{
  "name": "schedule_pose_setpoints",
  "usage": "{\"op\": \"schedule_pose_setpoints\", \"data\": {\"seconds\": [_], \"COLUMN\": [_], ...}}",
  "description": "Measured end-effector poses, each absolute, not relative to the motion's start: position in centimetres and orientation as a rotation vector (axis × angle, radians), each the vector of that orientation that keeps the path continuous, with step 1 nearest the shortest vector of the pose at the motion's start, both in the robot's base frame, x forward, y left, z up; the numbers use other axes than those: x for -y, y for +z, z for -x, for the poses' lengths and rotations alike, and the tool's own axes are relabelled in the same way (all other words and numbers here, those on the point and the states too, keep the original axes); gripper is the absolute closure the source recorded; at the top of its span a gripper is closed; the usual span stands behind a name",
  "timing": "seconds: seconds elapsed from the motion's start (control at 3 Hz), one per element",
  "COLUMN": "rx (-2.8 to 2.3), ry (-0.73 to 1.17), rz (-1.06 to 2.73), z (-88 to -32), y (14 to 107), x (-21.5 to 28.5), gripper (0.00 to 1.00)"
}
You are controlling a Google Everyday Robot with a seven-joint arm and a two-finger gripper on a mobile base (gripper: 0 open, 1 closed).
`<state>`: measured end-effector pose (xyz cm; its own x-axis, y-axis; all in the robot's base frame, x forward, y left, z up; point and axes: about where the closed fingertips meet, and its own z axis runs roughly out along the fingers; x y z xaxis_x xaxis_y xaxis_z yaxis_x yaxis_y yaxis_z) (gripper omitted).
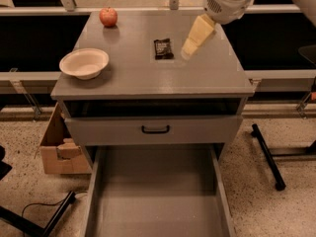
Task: Place rxbar chocolate into middle drawer
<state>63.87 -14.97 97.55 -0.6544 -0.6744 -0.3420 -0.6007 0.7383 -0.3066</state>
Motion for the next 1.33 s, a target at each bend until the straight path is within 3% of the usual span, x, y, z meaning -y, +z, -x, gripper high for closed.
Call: {"op": "schedule_pose_setpoints", "data": {"seconds": [1.0,1.33], "rx": [-2.702,-2.679], "ry": [0.168,0.204], "rz": [0.298,0.195], "z": [-78.7,-80.7], "y": [89.4,89.9], "x": [12.5,11.1], "gripper": [0.00,0.00]}}
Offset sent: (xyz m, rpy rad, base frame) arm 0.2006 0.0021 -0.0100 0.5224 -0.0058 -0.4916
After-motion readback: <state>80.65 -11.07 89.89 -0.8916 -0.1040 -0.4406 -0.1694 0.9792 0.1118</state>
